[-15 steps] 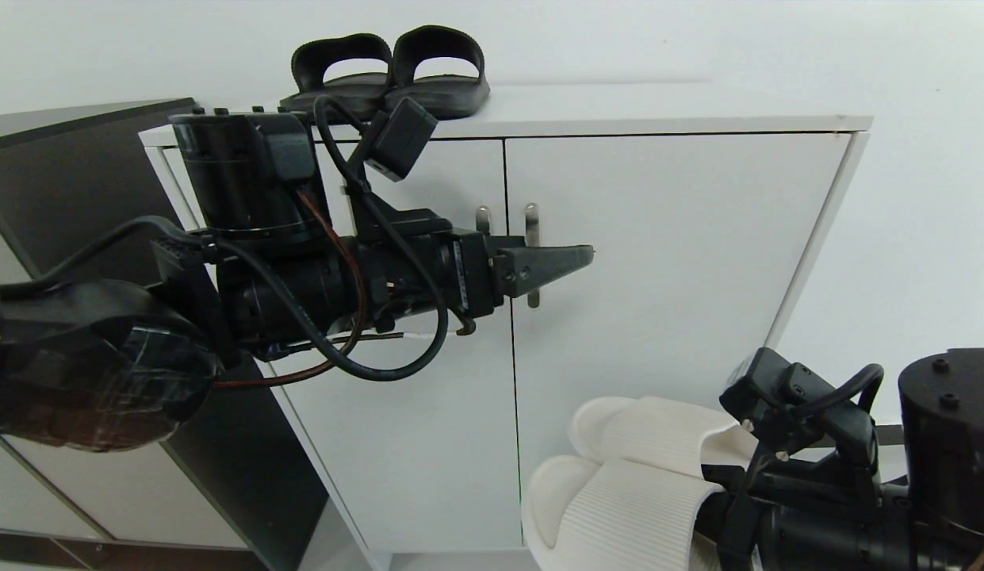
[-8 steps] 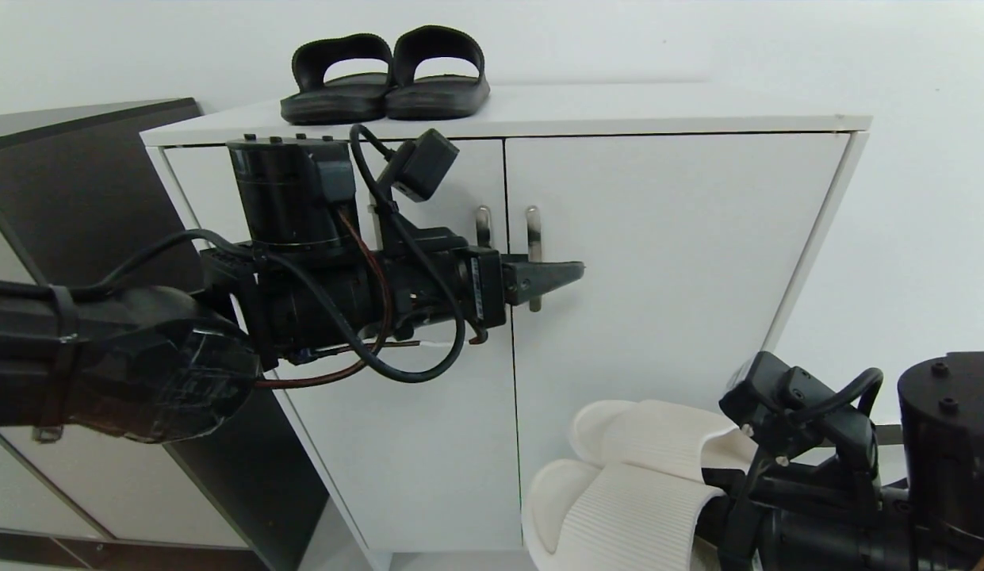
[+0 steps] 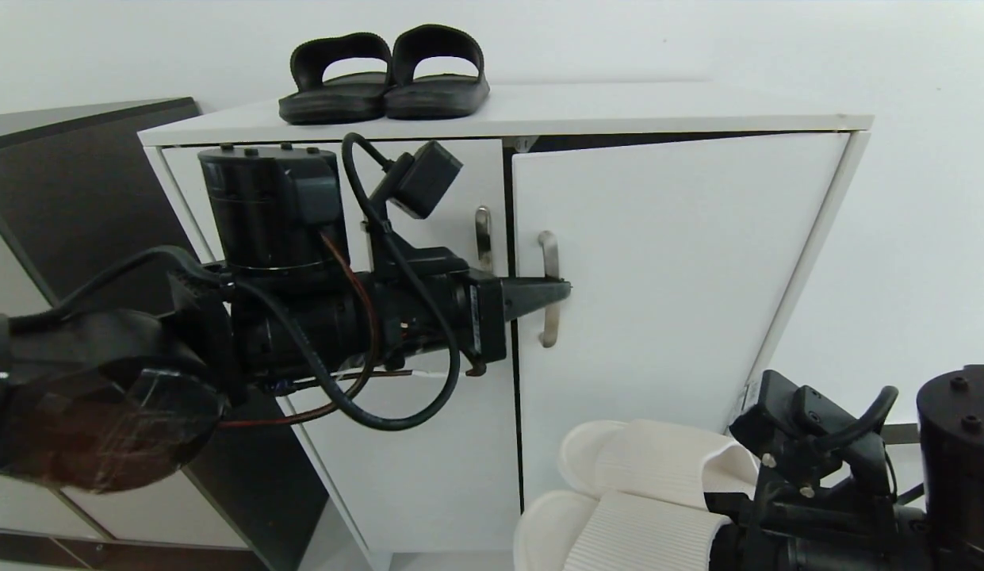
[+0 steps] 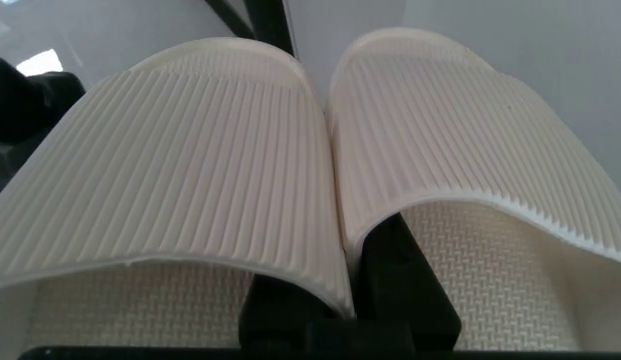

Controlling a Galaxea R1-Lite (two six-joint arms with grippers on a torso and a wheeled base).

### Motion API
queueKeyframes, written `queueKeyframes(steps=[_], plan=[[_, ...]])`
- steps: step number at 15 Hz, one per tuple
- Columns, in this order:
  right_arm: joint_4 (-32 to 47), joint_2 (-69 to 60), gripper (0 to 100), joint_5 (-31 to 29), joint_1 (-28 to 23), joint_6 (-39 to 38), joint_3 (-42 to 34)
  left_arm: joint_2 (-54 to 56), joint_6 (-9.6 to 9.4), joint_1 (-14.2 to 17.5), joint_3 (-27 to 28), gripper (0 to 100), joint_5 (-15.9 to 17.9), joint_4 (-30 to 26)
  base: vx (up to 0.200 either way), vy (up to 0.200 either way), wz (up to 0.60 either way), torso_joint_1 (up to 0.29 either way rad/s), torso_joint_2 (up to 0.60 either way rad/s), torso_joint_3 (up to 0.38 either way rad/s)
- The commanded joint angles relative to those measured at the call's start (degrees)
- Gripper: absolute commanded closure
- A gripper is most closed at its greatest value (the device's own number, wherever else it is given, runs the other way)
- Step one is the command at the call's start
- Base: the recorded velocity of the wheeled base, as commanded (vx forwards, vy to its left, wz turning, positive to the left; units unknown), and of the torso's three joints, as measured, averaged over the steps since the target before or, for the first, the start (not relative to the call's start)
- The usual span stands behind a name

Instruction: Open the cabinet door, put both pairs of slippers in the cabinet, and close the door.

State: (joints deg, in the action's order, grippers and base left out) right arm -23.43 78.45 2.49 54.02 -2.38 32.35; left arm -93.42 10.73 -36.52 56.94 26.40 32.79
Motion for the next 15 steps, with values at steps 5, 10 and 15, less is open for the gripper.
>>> queueKeyframes(steps=[5,10,15], plan=[[0.0,-0.5,100,0.4,0.2,0.1,-0.5,11.0,-0.09,-1.1,-8.4,100,-0.1,0.2,0.000,0.000,0.00,0.000,0.00,0.000],[0.0,-0.5,100,0.4,0.3,1.3,-0.6,11.3,0.08,3.6,-8.3,100,0.0,0.3,0.000,0.000,0.00,0.000,0.00,0.000],[0.0,-0.5,100,0.4,0.3,1.3,-1.1,3.3,0.26,5.3,1.1,100,-0.7,0.3,0.000,0.000,0.00,0.000,0.00,0.000]])
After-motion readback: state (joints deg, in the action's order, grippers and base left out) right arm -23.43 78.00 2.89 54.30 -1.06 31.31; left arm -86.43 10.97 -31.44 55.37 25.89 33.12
